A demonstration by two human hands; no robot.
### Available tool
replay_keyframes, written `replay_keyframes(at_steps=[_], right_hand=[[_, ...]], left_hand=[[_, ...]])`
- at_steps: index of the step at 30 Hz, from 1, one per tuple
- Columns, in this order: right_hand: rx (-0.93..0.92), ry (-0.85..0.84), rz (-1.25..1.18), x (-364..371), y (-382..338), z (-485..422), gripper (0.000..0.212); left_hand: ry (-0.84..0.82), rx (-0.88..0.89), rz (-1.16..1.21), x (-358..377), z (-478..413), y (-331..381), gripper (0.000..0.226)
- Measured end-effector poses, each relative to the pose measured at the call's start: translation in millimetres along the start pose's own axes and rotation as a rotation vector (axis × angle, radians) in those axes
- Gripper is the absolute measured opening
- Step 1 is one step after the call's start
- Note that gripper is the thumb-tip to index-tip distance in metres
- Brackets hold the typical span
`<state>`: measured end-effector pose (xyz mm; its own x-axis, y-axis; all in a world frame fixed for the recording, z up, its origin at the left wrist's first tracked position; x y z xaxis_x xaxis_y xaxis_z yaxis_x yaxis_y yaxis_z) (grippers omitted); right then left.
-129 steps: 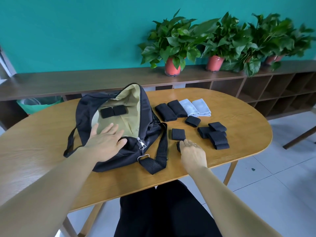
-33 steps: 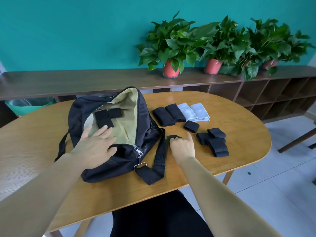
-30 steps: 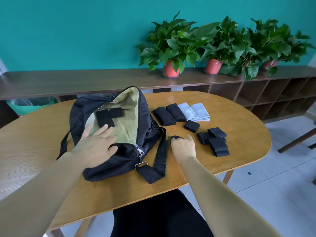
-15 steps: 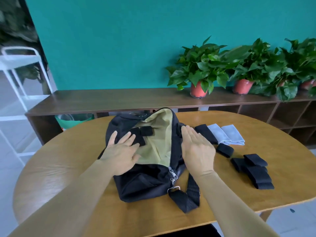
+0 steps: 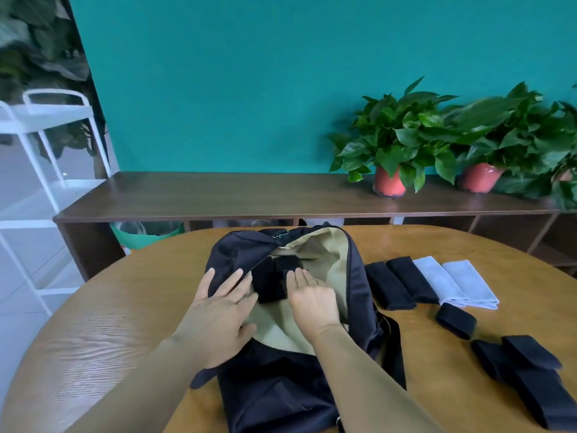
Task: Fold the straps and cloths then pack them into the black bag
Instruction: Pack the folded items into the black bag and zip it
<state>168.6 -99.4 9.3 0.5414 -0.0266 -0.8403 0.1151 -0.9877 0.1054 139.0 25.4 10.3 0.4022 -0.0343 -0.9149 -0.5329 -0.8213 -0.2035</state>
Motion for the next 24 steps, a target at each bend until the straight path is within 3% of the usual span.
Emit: replay_keyframes(at_steps=[3,6,9,11,15,18,24], right_hand=[[-0.01,-0.088,0.016,26.3,0.7,0.6,0.045],[-0.045,-0.169,0.054,46.2,-1.0,4.1,0.03],[0.004,-0.229,0.056,52.6,3.8,8.9,0.057],[-0.035,-0.275,0.068,49.7,0.1,14.4,0.06],[0.02,-0.187,0.132,39.5,6.1,16.8,0.047],[0.016,-0.22,0.121,41.9,1.6,18.8,0.03],[0.038,-0.164,0.136,37.3,4.4,10.3,0.029]], left_hand=[[0.052,0.014,0.003,0.1,-0.7,2.3,0.053],[0.069,0.01,0.001,2.9,-0.1,3.1,0.054],[0.06,0.001,0.006,7.6,1.7,3.3,0.054],[0.053,-0.009,0.0,9.1,2.9,2.0,0.053],[0.021,-0.017,-0.028,13.1,4.6,1.7,0.054],[0.002,-0.012,-0.047,14.8,5.9,2.3,0.054],[-0.013,-0.013,-0.057,16.5,6.6,2.0,0.053]])
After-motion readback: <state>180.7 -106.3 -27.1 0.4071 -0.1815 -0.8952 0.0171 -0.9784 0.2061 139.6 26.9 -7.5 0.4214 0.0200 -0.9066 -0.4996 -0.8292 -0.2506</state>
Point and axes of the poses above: each hand's wrist, its own z-axis away from the middle knuckle, its own x-axis out of the palm, y = z × x, the point moved 10 cm from there along -z, towards the middle knuckle, and after that the axes turned 10 degrees about y, right-handed, at the moved point
